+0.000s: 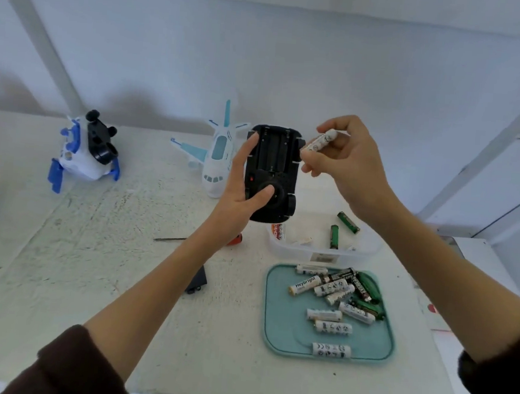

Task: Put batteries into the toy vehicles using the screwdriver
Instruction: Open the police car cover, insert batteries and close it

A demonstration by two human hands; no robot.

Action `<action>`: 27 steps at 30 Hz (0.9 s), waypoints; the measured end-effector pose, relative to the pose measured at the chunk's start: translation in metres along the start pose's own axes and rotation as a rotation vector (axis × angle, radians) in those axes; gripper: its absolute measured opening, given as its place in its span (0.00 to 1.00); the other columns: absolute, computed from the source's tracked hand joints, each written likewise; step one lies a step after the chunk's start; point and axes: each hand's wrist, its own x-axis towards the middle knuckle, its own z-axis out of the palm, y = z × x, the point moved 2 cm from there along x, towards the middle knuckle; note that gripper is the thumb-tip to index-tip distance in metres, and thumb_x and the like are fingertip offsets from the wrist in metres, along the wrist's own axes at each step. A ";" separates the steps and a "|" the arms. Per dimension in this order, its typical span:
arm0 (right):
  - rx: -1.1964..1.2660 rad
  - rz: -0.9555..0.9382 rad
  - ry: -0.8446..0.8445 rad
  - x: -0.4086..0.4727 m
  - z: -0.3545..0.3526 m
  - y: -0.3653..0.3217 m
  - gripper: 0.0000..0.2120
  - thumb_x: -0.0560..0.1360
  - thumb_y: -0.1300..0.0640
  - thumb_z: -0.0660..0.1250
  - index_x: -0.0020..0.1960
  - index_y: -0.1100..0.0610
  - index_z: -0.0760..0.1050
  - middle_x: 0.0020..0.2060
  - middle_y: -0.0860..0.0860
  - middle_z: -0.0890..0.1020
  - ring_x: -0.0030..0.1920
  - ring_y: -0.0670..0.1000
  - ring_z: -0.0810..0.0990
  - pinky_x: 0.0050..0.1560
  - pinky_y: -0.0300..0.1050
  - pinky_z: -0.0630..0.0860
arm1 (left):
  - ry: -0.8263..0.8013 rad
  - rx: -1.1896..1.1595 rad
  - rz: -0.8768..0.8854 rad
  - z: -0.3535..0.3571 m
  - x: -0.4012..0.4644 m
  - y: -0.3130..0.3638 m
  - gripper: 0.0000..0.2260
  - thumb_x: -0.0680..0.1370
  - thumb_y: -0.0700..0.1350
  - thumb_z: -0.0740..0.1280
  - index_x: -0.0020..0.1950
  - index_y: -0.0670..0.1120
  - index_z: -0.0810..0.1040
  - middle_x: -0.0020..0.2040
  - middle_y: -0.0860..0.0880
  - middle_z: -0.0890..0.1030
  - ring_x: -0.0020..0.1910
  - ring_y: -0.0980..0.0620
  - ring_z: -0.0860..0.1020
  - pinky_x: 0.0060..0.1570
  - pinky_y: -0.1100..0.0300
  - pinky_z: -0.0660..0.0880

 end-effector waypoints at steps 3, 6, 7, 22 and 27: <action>-0.159 -0.051 0.045 0.007 0.007 0.003 0.05 0.74 0.66 0.66 0.47 0.59 0.71 0.39 0.58 0.81 0.34 0.50 0.79 0.37 0.43 0.76 | 0.012 -0.004 0.002 0.002 -0.002 0.002 0.30 0.77 0.41 0.64 0.71 0.65 0.56 0.74 0.46 0.63 0.68 0.50 0.71 0.63 0.55 0.74; -0.408 -0.259 0.104 0.002 0.014 0.004 0.04 0.70 0.66 0.70 0.44 0.62 0.75 0.41 0.56 0.77 0.36 0.52 0.78 0.40 0.41 0.77 | 0.028 0.027 -0.005 0.002 -0.004 0.002 0.30 0.77 0.44 0.64 0.70 0.69 0.56 0.73 0.47 0.65 0.68 0.50 0.71 0.65 0.50 0.73; -0.484 -0.341 0.113 -0.001 0.017 0.005 0.04 0.69 0.66 0.71 0.42 0.63 0.76 0.41 0.55 0.75 0.36 0.51 0.76 0.39 0.37 0.75 | 0.031 0.054 -0.009 0.002 -0.004 0.001 0.31 0.77 0.46 0.65 0.69 0.73 0.56 0.73 0.47 0.64 0.68 0.49 0.70 0.66 0.46 0.71; -0.676 -0.612 -0.029 -0.021 0.026 0.030 0.09 0.72 0.68 0.65 0.51 0.68 0.77 0.45 0.60 0.74 0.42 0.51 0.74 0.41 0.40 0.77 | 0.016 0.133 -0.022 0.000 -0.001 0.006 0.31 0.75 0.50 0.65 0.73 0.69 0.55 0.68 0.43 0.67 0.66 0.43 0.70 0.65 0.40 0.71; -0.770 -0.533 0.164 -0.013 0.017 0.034 0.10 0.70 0.62 0.70 0.51 0.61 0.79 0.45 0.58 0.73 0.45 0.49 0.69 0.38 0.40 0.71 | -0.029 0.058 0.000 0.009 -0.004 0.009 0.30 0.77 0.41 0.64 0.72 0.65 0.56 0.72 0.47 0.64 0.68 0.47 0.71 0.65 0.45 0.72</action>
